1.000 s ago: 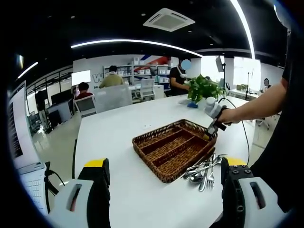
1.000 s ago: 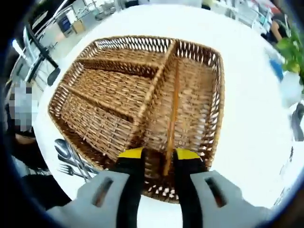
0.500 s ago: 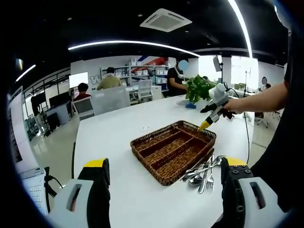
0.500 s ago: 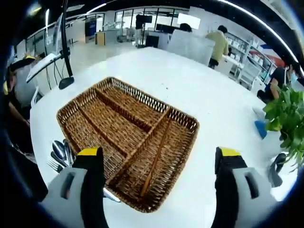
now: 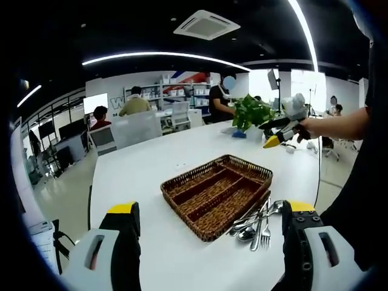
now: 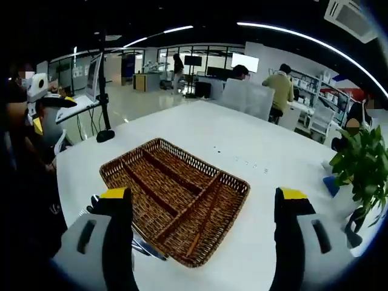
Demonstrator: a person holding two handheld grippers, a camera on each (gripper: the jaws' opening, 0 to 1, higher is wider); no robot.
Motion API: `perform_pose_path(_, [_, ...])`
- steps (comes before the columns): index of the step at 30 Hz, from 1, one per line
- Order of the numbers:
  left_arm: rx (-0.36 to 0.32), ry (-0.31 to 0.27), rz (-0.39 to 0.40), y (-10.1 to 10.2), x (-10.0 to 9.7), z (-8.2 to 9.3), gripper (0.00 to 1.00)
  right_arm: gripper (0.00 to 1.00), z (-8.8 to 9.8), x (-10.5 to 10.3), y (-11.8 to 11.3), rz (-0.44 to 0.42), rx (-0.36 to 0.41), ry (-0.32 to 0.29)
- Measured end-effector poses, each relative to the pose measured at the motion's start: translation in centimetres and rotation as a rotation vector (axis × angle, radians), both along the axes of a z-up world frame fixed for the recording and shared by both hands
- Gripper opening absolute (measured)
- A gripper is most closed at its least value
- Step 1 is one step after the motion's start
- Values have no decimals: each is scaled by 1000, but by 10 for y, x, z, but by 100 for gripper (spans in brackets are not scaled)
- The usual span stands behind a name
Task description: Arrange the knives, forks, and spoons in their matching storage slots by inserting each utensil handle-first until every utensil is classified and aligned in the correct compartment
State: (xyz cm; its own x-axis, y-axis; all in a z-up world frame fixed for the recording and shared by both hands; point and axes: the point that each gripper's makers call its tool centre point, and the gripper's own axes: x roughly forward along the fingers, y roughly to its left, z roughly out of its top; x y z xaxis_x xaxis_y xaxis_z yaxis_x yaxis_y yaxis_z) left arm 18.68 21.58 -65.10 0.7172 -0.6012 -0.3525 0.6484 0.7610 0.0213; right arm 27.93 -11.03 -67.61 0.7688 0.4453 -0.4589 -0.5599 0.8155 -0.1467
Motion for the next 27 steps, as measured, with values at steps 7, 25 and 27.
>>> perform_pose_path(7, [8, -5, -18, -10, 0, 3, 100, 100, 20, -27, -4, 6, 20, -45])
perform_pose_path(25, [35, -18, 8, -22, -6, -1, 100, 100, 33, -81, -34, 37, 45, -53])
perform_pose_path(27, [39, -20, 7, -25, -8, -1, 100, 100, 29, -86, -35, 45, 50, -40])
